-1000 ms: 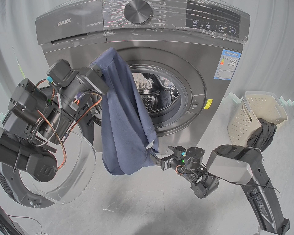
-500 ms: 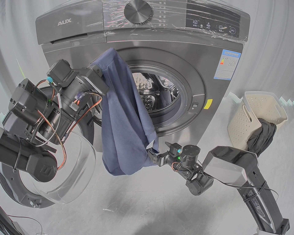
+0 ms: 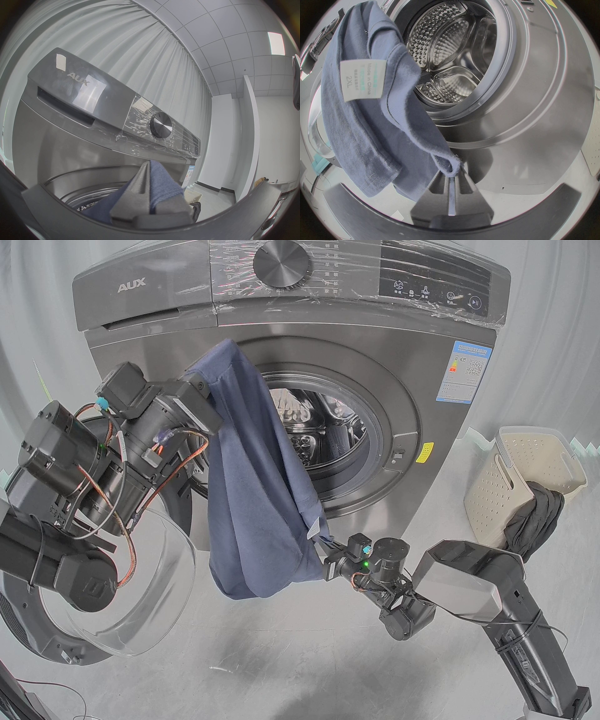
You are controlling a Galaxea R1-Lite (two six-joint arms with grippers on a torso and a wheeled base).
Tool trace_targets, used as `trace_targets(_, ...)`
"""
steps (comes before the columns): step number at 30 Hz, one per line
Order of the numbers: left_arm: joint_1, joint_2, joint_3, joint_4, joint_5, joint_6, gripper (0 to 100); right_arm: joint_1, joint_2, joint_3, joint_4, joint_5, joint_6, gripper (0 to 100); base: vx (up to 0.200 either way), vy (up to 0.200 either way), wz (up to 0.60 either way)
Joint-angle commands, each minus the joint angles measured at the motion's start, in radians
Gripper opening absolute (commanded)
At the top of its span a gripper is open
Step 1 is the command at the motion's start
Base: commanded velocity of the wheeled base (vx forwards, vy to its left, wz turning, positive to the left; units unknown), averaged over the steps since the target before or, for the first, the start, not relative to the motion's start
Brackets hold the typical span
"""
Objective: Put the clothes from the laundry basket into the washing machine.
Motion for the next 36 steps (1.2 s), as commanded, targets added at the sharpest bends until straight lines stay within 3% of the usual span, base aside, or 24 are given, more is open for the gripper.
trace_targets(1,0.0,0.005,0.001,0.0,0.0,0.0,0,-0.004,-0.026,0.026,-0.011,0.0,0.0,0,0.0,0.0,0.0)
trace_targets(18,0.054,0.065,0.055,0.0,-0.011,-0.006,0,-0.005,-0.619,0.644,-0.088,0.006,0.008,0,0.0,0.0,0.0)
trace_targets(28,0.061,0.153,0.173,-0.002,-0.011,0.008,0,-0.004,-0.852,0.793,-0.097,0.002,0.015,0,0.0,0.0,0.0)
trace_targets(36,0.06,0.202,0.305,-0.002,-0.012,0.065,0,0.013,-0.877,0.788,-0.109,0.003,0.021,0,0.0,0.0,0.0)
